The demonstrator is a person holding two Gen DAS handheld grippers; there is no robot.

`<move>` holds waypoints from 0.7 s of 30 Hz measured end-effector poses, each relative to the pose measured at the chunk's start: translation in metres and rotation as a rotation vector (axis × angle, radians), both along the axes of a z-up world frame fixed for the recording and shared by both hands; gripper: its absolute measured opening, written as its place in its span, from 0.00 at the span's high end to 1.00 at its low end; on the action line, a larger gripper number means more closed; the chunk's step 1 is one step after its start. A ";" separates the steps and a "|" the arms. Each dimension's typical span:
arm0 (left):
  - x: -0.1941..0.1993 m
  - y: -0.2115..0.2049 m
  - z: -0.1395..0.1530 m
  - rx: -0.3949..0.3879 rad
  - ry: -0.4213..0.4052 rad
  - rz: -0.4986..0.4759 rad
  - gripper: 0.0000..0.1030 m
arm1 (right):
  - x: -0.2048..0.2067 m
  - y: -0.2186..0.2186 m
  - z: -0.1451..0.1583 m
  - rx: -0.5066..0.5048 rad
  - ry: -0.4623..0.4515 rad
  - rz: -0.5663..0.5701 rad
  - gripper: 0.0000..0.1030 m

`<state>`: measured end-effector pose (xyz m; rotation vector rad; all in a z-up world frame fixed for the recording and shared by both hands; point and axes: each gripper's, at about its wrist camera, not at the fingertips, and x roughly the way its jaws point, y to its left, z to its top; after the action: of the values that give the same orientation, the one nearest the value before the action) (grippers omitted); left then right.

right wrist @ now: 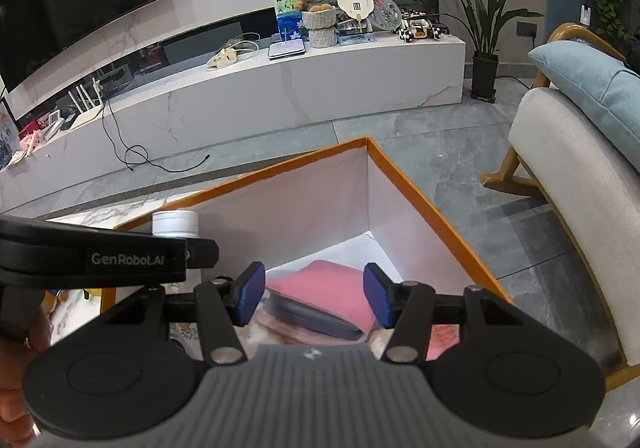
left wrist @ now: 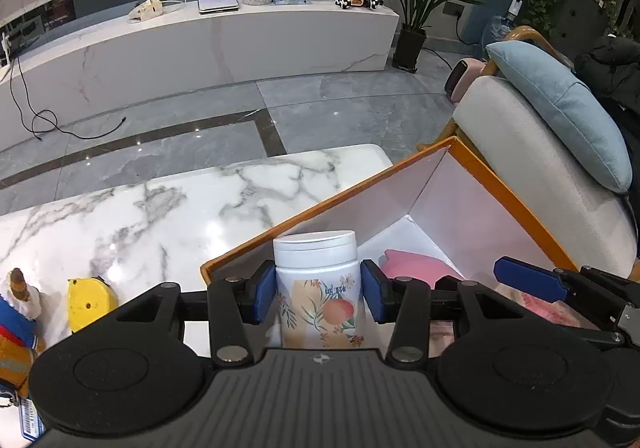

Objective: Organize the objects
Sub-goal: 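Lower the pink block into the box while the left gripper lowers the bottle, then open both grippers and move them back from the box to the table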

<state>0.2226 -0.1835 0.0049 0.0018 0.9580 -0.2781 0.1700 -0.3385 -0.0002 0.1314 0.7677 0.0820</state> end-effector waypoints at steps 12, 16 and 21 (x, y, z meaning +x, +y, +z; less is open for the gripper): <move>-0.009 -0.006 0.018 0.060 -0.076 -0.025 0.44 | -0.002 0.003 0.005 0.013 -0.013 -0.005 0.35; -0.010 -0.009 0.018 0.061 -0.073 -0.039 0.44 | -0.003 0.003 0.006 0.012 -0.013 -0.001 0.35; -0.015 -0.006 0.023 0.035 -0.082 -0.049 0.41 | -0.005 0.004 0.007 0.011 -0.015 0.004 0.35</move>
<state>0.2073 -0.1890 0.0275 0.0684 0.8822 -0.3039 0.1651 -0.3343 0.0068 0.1391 0.7528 0.0908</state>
